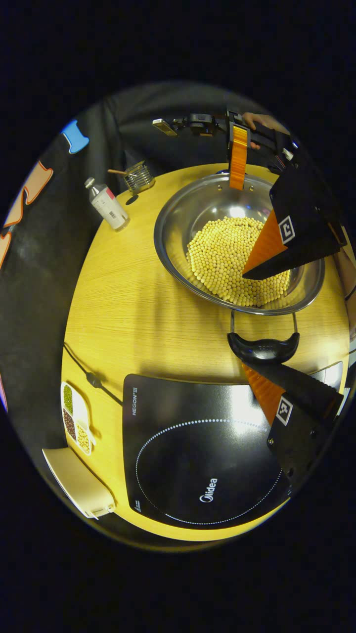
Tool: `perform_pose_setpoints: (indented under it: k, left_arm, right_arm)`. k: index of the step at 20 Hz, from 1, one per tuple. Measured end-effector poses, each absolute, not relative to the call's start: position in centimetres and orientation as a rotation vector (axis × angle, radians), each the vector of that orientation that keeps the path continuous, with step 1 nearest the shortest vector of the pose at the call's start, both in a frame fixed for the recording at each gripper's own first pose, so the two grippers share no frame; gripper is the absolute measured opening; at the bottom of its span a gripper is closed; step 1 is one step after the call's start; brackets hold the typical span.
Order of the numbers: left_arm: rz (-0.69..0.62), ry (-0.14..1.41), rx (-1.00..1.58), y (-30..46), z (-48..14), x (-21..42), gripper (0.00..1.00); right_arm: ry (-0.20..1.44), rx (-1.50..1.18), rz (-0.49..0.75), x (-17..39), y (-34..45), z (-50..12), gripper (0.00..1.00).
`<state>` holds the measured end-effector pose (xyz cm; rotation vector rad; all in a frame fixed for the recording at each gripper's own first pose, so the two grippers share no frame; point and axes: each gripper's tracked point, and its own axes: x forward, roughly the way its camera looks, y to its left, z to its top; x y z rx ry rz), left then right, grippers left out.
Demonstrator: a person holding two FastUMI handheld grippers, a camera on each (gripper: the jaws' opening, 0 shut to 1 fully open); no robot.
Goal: First push the handle of the pot to place it horizontally, then grasp the pot with both hands and set it on the induction cooktop.
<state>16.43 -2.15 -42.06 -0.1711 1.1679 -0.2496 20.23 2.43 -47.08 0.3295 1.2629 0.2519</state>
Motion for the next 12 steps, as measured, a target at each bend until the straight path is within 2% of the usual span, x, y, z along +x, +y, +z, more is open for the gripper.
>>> perform_pose_setpoints:
  k: [3, 5, 6, 7, 9, 10, 11, 12]
  left_arm:
    - [-0.226, 1.195, -0.173, -2.2, -42.9, 16.7, 0.96]
    - [-0.218, 1.205, -0.156, -1.7, -43.1, 16.8, 0.92]
    - [-0.200, 1.216, -0.140, -1.1, -43.4, 16.8, 0.85]
    - [-0.189, 1.232, -0.136, -0.7, -43.4, 16.6, 0.73]
    - [-0.201, 1.244, -0.133, -0.7, -43.5, 16.5, 0.63]
    - [-0.204, 1.247, -0.120, -0.8, -43.5, 16.4, 0.63]
    - [-0.201, 1.243, -0.122, -0.9, -43.6, 16.4, 0.58]
    - [-0.198, 1.245, -0.135, -1.1, -43.6, 16.2, 0.59]
  right_arm:
    - [1.295, 0.370, 0.277, 20.4, 3.0, -47.9, 0.84]
    - [1.302, 0.367, 0.276, 20.6, 2.8, -48.5, 0.60]
    - [1.315, 0.372, 0.282, 20.4, 3.0, -48.9, 0.46]
    - [1.312, 0.375, 0.279, 20.5, 2.3, -47.8, 0.47]
    - [1.283, 0.350, 0.290, 20.9, 2.8, -48.4, 0.48]
    - [1.269, 0.331, 0.284, 20.9, 2.6, -48.5, 0.53]
    - [1.262, 0.309, 0.280, 20.9, 2.4, -48.6, 0.48]
    - [1.266, 0.292, 0.273, 20.7, 2.1, -48.5, 0.48]
